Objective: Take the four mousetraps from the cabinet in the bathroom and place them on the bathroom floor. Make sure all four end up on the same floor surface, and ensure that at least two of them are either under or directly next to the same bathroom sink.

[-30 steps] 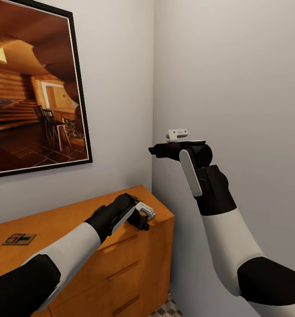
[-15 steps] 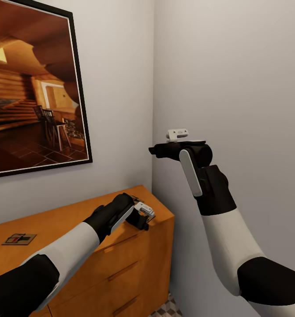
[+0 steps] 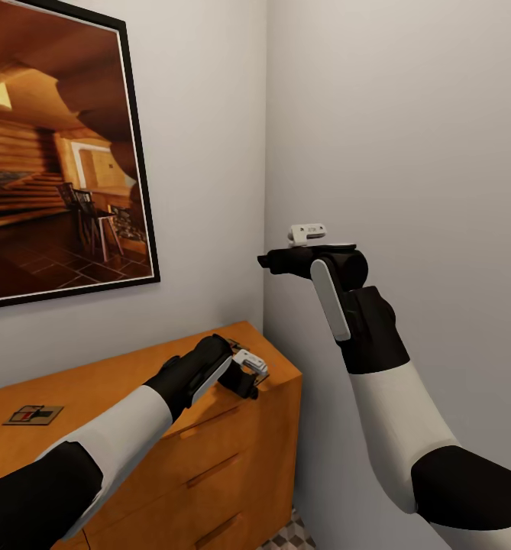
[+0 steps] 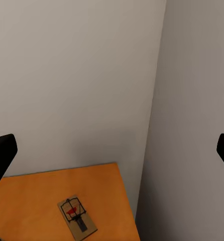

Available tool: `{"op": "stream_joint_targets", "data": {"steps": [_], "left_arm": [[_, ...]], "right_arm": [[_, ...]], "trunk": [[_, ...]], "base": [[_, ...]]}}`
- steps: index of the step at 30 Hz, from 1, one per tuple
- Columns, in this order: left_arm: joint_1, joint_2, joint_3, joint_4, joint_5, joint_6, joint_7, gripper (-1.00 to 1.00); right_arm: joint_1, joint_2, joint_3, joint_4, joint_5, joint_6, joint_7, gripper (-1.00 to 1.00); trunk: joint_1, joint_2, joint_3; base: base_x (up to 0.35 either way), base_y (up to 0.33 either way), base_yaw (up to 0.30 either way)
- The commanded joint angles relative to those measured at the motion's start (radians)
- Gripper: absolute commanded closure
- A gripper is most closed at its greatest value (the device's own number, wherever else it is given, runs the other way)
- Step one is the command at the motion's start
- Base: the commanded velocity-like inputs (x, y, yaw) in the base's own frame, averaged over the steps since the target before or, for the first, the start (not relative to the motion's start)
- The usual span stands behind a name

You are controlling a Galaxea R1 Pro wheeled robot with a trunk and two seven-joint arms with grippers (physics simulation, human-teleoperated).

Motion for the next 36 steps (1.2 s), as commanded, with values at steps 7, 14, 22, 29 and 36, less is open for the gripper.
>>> {"op": "stream_joint_targets", "data": {"steps": [7, 14, 22, 29, 36], "left_arm": [[-0.002, -0.001, 0.003, -0.003, -0.070, -0.002, 0.019, -1.00], [-0.002, -0.004, 0.000, -0.005, -0.070, 0.000, 0.019, -1.00], [-0.002, -0.005, -0.003, -0.008, -0.070, 0.002, 0.019, -1.00], [-0.002, -0.003, -0.002, -0.009, -0.070, 0.002, 0.019, -1.00], [-0.002, -0.004, -0.003, -0.009, -0.070, 0.001, 0.019, -1.00]], "right_arm": [[-0.001, 0.000, 0.001, -0.001, -0.011, 0.003, -0.010, -1.00], [-0.001, 0.000, 0.001, -0.001, -0.011, 0.003, -0.010, -1.00], [-0.001, 0.000, 0.001, -0.001, -0.011, 0.003, -0.010, -1.00], [-0.001, 0.000, 0.001, -0.001, -0.011, 0.003, -0.010, -1.00], [-0.001, 0.000, 0.000, -0.001, -0.011, 0.003, -0.009, -1.00]], "trunk": [[0.000, -0.001, -0.001], [0.000, -0.001, -0.001], [0.000, -0.001, -0.001], [0.000, -0.001, -0.001], [0.000, -0.001, -0.001]], "base": [[0.000, 0.000, 0.000], [0.000, 0.000, 0.000], [0.000, 0.000, 0.000], [0.000, 0.000, 0.000], [0.000, 0.000, 0.000]]}}
